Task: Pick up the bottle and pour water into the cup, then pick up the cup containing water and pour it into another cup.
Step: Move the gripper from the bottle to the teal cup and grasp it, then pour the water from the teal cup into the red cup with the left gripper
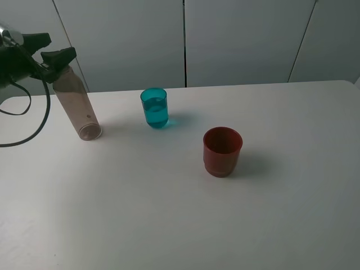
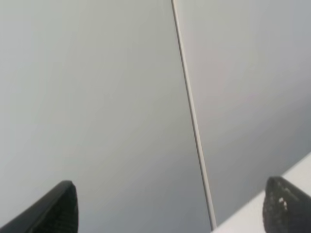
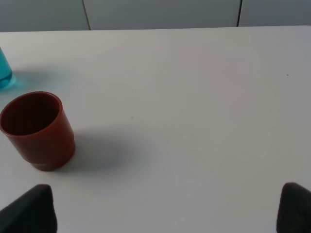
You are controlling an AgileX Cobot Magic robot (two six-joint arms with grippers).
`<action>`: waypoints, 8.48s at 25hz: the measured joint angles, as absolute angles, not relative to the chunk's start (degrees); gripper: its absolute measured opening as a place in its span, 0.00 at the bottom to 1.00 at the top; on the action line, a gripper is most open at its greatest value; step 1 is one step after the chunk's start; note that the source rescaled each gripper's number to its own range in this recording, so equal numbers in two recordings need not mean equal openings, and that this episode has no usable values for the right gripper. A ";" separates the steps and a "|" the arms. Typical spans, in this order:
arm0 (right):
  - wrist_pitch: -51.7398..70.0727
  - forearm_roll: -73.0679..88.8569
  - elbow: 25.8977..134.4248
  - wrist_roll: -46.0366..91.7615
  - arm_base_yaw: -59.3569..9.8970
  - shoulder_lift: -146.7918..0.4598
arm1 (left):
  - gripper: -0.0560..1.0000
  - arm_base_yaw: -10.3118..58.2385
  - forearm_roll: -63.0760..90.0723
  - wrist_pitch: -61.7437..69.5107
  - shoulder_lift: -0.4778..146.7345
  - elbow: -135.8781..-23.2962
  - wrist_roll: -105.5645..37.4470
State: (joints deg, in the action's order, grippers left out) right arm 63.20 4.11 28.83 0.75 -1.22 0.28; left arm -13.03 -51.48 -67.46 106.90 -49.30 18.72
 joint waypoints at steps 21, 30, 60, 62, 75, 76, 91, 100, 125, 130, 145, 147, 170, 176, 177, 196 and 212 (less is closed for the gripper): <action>63.20 4.11 28.83 0.75 -1.22 0.28 | 0.88 16.30 -35.76 -28.33 85.92 -49.20 35.77; 63.20 4.11 28.83 0.75 -1.22 0.28 | 0.88 21.73 -31.16 -24.27 93.89 -47.64 29.94; 63.20 4.11 28.83 0.75 -1.22 0.28 | 0.88 21.86 -15.36 -52.07 128.66 -54.03 8.72; 63.20 4.11 28.83 0.75 -1.22 0.28 | 0.88 21.86 -16.14 -51.48 129.85 -56.08 8.72; 63.20 4.11 28.83 0.75 -1.22 0.28 | 0.88 21.86 -17.66 -52.32 132.50 -59.33 7.55; 63.20 4.11 28.83 0.75 -1.22 0.28 | 0.88 21.86 -17.66 -52.56 132.98 -59.50 6.86; 63.20 4.11 28.83 0.75 -1.22 0.28 | 0.88 21.86 -17.19 -53.30 138.14 -64.53 4.26; 63.20 4.11 28.83 0.75 -1.22 0.28 | 0.88 21.86 -16.40 -55.38 138.61 -65.39 2.80; 63.20 4.11 28.83 0.75 -1.22 0.28 | 0.18 21.86 -24.97 -52.20 137.12 -65.39 2.80; 63.20 4.11 28.83 0.75 -1.22 0.28 | 0.18 21.98 -38.39 -44.86 131.67 -65.39 6.11; 63.20 4.11 28.83 0.75 -1.22 0.28 | 0.18 23.67 -64.38 -39.09 120.51 -65.39 9.92; 63.20 4.11 28.83 0.75 -1.22 0.28 | 0.18 24.30 -65.72 -38.63 120.10 -65.39 9.92; 63.20 4.11 28.83 0.75 -1.22 0.28 | 0.18 32.97 -78.63 -27.51 117.90 -71.69 10.24; 63.20 4.11 28.83 0.75 -1.22 0.28 | 0.18 34.34 -80.70 -24.43 117.90 -73.79 10.24; 63.20 4.11 28.83 0.75 -1.22 0.28 | 0.18 34.44 -81.00 -24.28 117.90 -73.79 10.24; 63.20 4.11 28.83 0.75 -1.22 0.28 | 0.18 36.18 -85.83 -20.70 117.90 -73.79 8.82; 63.20 4.11 28.83 0.75 -1.22 0.28 | 0.18 36.45 -87.87 -17.49 117.90 -73.79 4.95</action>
